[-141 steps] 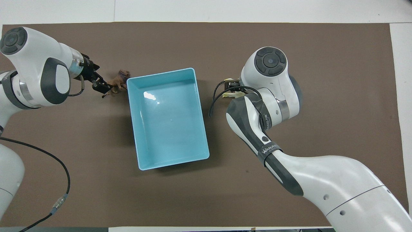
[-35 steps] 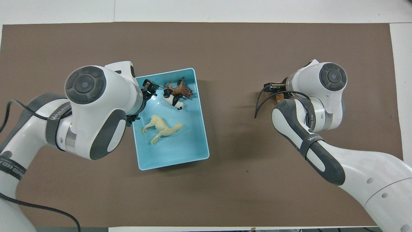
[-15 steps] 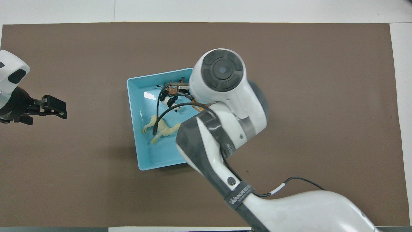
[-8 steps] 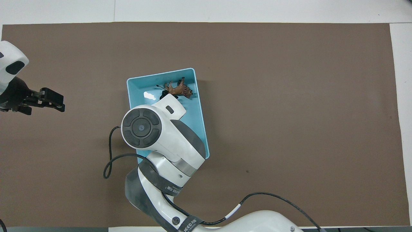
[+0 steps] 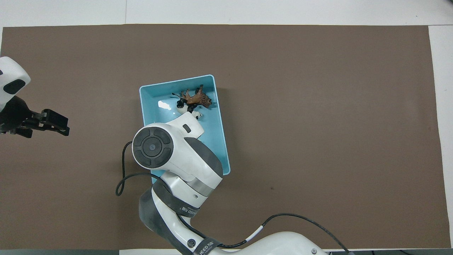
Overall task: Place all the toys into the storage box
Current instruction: 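Lower the orange tiger into the box and open the right gripper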
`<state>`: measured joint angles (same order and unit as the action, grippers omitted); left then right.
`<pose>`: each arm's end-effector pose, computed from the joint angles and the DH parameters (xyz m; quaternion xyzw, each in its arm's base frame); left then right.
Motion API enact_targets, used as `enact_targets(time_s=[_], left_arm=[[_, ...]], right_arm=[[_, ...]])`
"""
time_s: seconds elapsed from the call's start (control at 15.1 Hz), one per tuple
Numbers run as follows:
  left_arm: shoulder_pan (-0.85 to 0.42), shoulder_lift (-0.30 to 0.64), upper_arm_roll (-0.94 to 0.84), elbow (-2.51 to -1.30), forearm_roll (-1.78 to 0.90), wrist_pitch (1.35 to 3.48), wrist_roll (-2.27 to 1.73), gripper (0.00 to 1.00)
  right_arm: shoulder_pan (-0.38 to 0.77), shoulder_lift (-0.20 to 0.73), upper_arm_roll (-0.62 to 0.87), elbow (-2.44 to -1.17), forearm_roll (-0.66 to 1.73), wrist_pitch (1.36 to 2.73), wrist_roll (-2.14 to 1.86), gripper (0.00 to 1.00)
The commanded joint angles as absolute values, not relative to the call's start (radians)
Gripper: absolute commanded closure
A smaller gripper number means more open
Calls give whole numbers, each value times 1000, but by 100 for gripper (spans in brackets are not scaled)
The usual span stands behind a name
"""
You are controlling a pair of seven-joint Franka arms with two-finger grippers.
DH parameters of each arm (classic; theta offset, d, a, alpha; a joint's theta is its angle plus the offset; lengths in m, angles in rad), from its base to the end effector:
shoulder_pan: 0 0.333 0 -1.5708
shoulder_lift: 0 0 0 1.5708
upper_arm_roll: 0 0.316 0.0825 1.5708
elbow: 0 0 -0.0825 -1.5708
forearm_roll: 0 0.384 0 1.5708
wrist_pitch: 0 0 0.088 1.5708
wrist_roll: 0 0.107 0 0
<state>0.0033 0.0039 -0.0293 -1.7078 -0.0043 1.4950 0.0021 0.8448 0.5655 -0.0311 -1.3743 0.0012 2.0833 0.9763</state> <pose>0.5383 -0.0145 0.5530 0.9940 -0.0139 -0.1082 0.0009 0.4974 0.5333 0.4009 -0.9943 0.0783 -0.0508 0.0513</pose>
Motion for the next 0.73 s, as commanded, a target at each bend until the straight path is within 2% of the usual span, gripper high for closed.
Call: enact_targets(time_s=[0.0, 0.4, 0.66], left_arm=[[0, -58, -20, -1758, -11, 1488, 21, 0], [0, -63, -20, -1795, -11, 1614, 20, 0], [-8, -49, -20, -1787, -11, 1599, 21, 0]], right_arm=[[775, 483, -40, -1394, -23, 2063, 982, 0], [490, 355, -37, -1405, -21, 1927, 539, 0], [321, 331, -38, -1405, -20, 1887, 293, 0]])
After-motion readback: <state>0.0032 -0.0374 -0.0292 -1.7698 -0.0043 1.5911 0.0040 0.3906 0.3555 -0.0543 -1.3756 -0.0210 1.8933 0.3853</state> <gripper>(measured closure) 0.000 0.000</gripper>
